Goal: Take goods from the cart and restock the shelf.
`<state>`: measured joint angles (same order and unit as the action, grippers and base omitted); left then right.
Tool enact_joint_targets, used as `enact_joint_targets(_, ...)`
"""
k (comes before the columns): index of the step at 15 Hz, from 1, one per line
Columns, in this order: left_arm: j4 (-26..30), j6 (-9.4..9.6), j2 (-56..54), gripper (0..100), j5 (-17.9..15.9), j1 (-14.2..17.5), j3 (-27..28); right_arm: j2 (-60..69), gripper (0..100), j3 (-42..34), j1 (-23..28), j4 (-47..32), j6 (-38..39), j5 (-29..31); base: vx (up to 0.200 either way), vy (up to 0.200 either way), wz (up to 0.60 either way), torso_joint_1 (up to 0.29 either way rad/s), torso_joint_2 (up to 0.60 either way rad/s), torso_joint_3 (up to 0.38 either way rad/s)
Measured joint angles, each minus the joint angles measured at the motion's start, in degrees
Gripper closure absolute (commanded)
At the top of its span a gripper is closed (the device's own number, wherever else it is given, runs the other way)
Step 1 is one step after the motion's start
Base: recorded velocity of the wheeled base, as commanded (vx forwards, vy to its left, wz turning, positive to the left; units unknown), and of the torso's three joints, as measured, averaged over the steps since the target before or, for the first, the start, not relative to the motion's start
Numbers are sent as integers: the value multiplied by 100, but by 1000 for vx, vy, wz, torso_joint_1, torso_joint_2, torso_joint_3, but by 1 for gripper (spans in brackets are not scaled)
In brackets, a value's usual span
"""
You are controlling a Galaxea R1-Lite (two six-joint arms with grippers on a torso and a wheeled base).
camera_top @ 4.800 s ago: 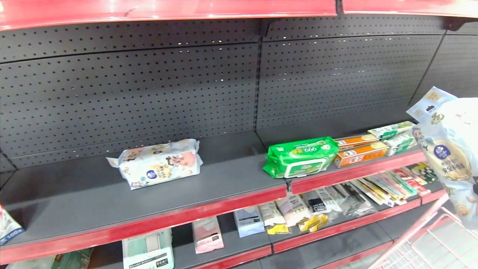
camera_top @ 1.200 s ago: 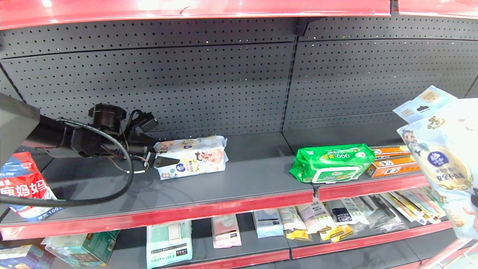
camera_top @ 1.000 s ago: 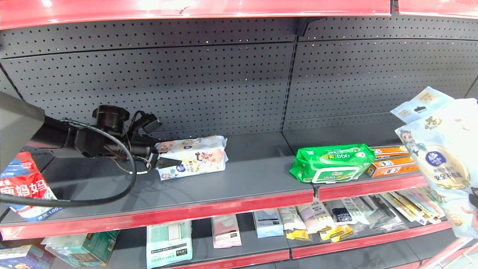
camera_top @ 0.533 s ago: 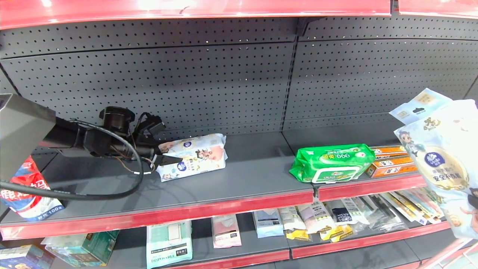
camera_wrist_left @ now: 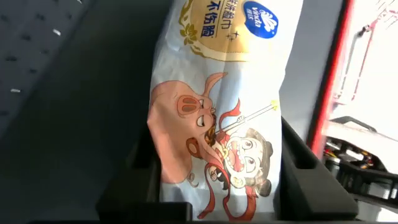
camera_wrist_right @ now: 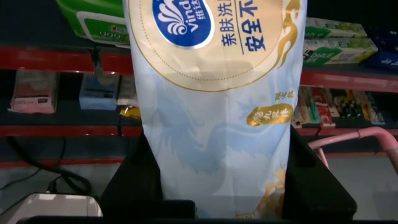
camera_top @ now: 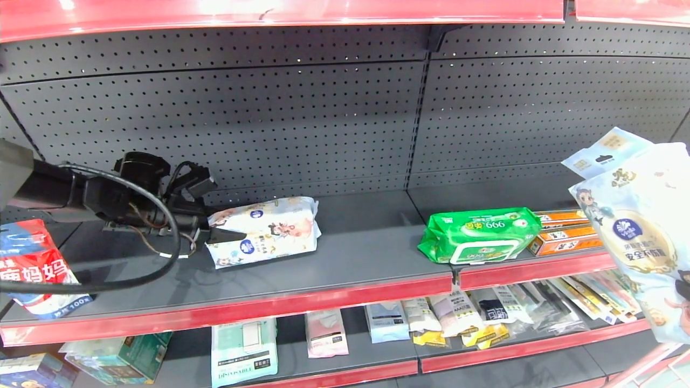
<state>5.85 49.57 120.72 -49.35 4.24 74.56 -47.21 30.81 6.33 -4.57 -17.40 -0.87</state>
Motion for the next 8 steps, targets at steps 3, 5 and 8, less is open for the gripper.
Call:
enact_joint_targets(3, -11, 488, -356, 100, -383, 176, -499, -2, 100, 11, 0, 0, 2, -4, 0, 0, 0, 0, 0, 0)
enact_joint_targets(5, -20, 855, -525, 100, -449, 267, -880, -27, 100, 26, -5, 0, 0, -2, 0, 0, 0, 0, 0, 0)
enact_joint_targets(8, -137, 1095, -706, 100, -490, 405, -1345, -101, 100, 105, -18, 1, 2, 0, 0, 0, 0, 0, 0, 0)
